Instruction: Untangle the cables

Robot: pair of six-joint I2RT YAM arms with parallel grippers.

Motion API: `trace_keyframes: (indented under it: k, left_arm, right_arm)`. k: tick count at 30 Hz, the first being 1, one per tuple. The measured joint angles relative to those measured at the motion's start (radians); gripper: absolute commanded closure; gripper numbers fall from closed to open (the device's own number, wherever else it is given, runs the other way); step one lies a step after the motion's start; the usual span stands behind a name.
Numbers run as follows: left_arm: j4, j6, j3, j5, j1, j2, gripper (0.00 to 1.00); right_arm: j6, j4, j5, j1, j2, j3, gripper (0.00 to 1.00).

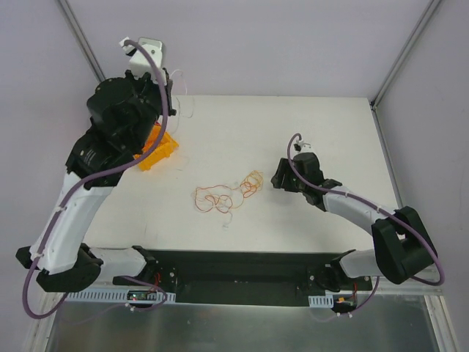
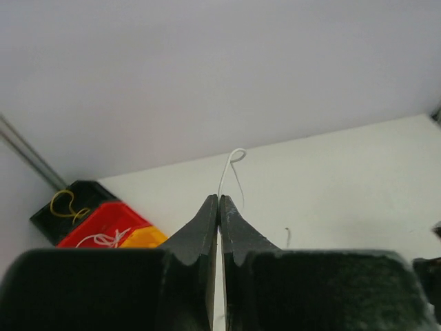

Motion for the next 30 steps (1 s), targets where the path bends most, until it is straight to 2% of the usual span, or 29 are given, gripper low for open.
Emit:
trace_keyframes:
  k: [4, 9, 16, 23, 30]
  left_arm:
    - [-0.029, -0.046, -0.072, 0.105, 0.193, 0.050, 1.00]
    - [-0.021, -0.107, -0.078, 0.247, 0.370, 0.107, 1.00]
    - [0.039, -0.195, 0.009, 0.450, 0.607, 0.270, 1.00]
    - [0.077, -0.238, 0.178, 0.549, 0.737, 0.488, 1.00]
    - [0.091, -0.243, 0.222, 0.577, 0.808, 0.573, 1.00]
  right_arm:
    - [-0.014, 0.050, -0.063, 0.000, -0.013, -0.024, 0.38]
    - [-0.022, 0.098, -0.098, 0.000, -0.015, -0.024, 0.38]
    - [-0.026, 0.139, -0.122, 0.000, -0.021, -0.039, 0.38]
    - [-0.028, 0.160, -0.130, 0.000, -0.021, -0.042, 0.38]
    - [-0.028, 0.164, -0.143, -0.001, -0.016, -0.042, 0.37]
